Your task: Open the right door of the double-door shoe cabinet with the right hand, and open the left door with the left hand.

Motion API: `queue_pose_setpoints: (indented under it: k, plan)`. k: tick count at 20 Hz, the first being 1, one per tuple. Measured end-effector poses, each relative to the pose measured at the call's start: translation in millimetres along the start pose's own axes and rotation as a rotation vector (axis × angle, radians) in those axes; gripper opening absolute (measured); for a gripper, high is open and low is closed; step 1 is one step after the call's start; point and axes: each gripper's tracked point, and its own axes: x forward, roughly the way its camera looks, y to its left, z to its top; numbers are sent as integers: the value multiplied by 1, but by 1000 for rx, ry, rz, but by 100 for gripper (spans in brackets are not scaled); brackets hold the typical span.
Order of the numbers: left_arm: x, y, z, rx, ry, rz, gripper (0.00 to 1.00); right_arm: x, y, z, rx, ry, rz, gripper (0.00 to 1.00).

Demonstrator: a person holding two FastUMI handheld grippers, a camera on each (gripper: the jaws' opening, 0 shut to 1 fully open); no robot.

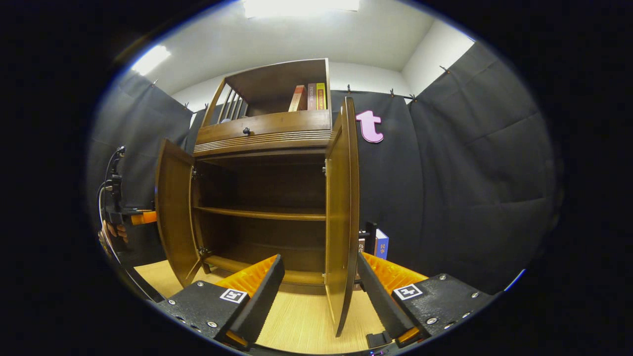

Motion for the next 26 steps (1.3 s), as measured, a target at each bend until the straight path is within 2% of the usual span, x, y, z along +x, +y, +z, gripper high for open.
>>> queue_pose_setpoints:
  k: [3,5,6,8,9,10,11,12,13,15,18,19,20,22,24,26]
  plan:
    - [-3,24,1,59,-7,13,19,-1,3,3,-4,-6,-3,92]
    - [-5,41,3,48,-16,7,14,-4,3,4,-23,-7,-9,92]
    - [-5,50,3,41,-15,7,19,-5,4,3,-30,-7,-10,92]
    - [-6,80,1,55,-16,37,16,-5,6,5,-33,-5,-10,92]
    - [-6,89,4,28,-19,11,18,-4,6,4,-31,-3,-9,92]
    - [-5,89,1,2,-18,-13,7,-4,6,3,-30,-1,-8,92]
    - [-4,93,1,-10,-16,-30,7,-3,6,2,-29,1,-11,92]
    - [-3,95,1,-7,-17,-53,2,-2,6,1,-28,3,-13,92]
    - [-3,99,1,8,-14,-74,7,-2,6,1,-24,6,-13,92]
    - [-1,108,3,41,-25,-110,8,-1,8,-1,-13,11,-9,92]
    - [2,122,3,19,-34,-176,8,0,8,2,1,9,-11,92]
    - [2,122,3,9,-38,-212,4,0,8,3,5,7,-13,92]
    - [2,121,3,16,-45,-237,10,0,8,3,8,8,-13,92]
    - [3,119,4,52,-55,-275,10,0,10,1,14,12,-11,92]
    - [2,121,4,26,-50,-280,11,0,9,1,10,14,-16,92]
    - [-3,125,2,15,-54,-242,12,-2,7,-1,8,14,-18,92]
